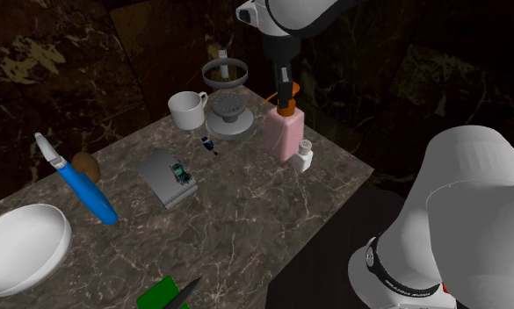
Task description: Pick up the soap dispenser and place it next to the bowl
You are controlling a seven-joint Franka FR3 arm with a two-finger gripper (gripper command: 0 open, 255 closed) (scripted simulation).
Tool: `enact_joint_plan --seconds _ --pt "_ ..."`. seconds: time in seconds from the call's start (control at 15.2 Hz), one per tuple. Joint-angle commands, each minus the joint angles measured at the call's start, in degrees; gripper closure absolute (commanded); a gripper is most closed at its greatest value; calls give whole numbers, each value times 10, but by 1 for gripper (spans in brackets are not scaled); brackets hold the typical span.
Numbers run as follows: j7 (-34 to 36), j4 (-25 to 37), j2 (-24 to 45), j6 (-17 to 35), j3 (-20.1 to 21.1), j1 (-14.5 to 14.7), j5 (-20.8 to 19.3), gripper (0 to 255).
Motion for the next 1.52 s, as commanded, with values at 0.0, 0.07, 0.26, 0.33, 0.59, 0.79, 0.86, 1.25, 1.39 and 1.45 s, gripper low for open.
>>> enact_joint_plan --seconds 0.0,0.07,0.26,0.33,0.59,0.79,0.86,1.25,1.39,1.45 --pt "-2 10 -8 -18 4 0 2 255" --pt "-3 15 -11 -26 7 0 4 255" --pt "-6 33 -19 -51 13 0 8 255" --pt "-7 39 -21 -60 16 1 9 255" --pt "-11 63 -29 -92 24 2 15 255" --pt "-14 83 -33 -116 30 3 20 255" --pt "-15 90 -34 -123 32 4 21 255" --pt "-22 133 -37 -169 42 6 29 255" --pt "-24 148 -37 -184 45 7 32 255" --pt "-25 155 -37 -191 47 8 33 255"
